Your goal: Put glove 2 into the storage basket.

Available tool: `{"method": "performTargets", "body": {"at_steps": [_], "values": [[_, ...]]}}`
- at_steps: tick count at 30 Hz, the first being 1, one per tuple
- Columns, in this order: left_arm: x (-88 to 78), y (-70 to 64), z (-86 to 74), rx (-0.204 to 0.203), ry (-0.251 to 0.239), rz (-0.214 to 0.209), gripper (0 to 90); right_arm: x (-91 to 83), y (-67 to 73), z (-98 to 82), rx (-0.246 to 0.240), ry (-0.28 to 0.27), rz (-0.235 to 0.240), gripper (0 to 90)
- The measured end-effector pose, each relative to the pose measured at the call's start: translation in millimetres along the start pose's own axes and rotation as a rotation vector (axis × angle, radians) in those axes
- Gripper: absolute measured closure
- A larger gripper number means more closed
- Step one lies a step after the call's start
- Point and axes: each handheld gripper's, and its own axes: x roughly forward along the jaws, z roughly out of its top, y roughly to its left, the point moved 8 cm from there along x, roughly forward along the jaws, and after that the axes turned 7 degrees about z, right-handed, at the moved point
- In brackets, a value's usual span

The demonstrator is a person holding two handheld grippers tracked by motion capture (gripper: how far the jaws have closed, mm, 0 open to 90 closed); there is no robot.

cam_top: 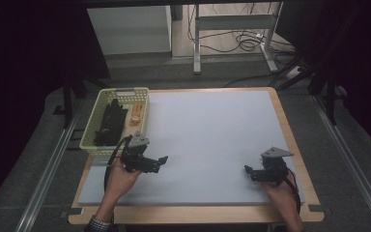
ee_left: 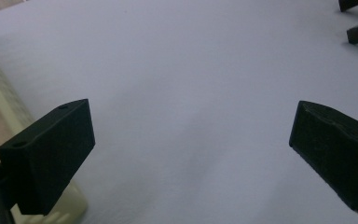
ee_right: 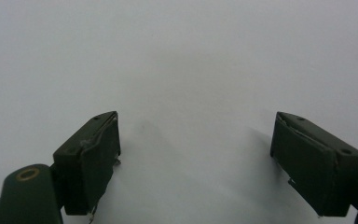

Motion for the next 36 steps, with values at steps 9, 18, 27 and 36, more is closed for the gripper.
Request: {"method": "performTargets", "body": {"at_steps": [9,18,27,36], "values": [[10.7,-12.8,-24.0,0.003,0.013,-0.021,0.5,0.0,0.1,0.0,0.0,0.0,-0.001,15.7],[23.6,-16.3,-47.4,0.001,0.045,-0.023,0.5,0.0,0.2,0.0,-0.001,-0.001,0.0,15.7],[36.6,-16.4,-67.6,-0.005,0.1,-0.016,0.5,0.1,0.2,0.1,-0.002,-0.001,-0.001,15.8],[41.3,-17.5,-71.1,0.011,0.16,0.002,0.0,0.0,0.4,0.1,-0.002,-0.001,-0.003,15.8]]}}
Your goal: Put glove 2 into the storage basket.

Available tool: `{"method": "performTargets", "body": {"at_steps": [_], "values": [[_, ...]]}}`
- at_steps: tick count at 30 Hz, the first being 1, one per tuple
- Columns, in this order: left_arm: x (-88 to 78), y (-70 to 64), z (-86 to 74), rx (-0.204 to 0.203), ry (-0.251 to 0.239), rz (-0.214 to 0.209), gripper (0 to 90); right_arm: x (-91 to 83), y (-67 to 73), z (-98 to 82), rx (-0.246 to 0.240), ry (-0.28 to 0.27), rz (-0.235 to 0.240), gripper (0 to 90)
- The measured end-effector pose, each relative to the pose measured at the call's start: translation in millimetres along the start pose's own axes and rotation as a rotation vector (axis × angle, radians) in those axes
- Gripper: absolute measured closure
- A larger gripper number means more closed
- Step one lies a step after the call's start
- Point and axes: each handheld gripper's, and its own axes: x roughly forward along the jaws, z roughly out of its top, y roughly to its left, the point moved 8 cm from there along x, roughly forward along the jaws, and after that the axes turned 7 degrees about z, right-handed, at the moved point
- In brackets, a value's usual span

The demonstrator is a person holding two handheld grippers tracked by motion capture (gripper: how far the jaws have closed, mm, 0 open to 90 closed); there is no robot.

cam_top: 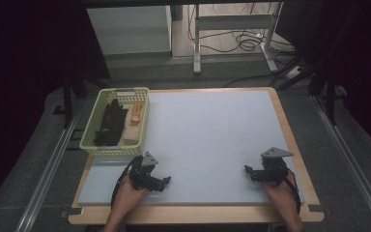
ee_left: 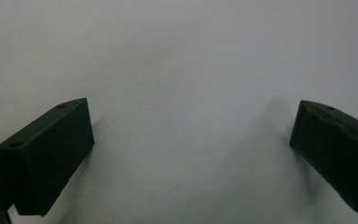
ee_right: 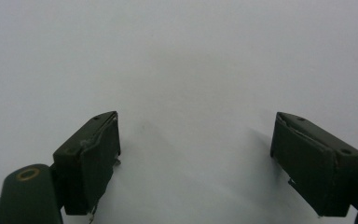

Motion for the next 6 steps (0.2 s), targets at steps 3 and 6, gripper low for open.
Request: {"method": "performTargets", "body": {"at_steps": [3,6], "values": [[0.1,-0.1,0.0,0.003,0.001,0.004,0.0,0.0,-0.1,0.0,-0.001,-0.001,0.0,15.7],[-0.1,0.0,-0.1,0.003,0.004,0.011,0.0,0.1,-0.3,-0.1,0.002,0.001,0.002,15.7]]}}
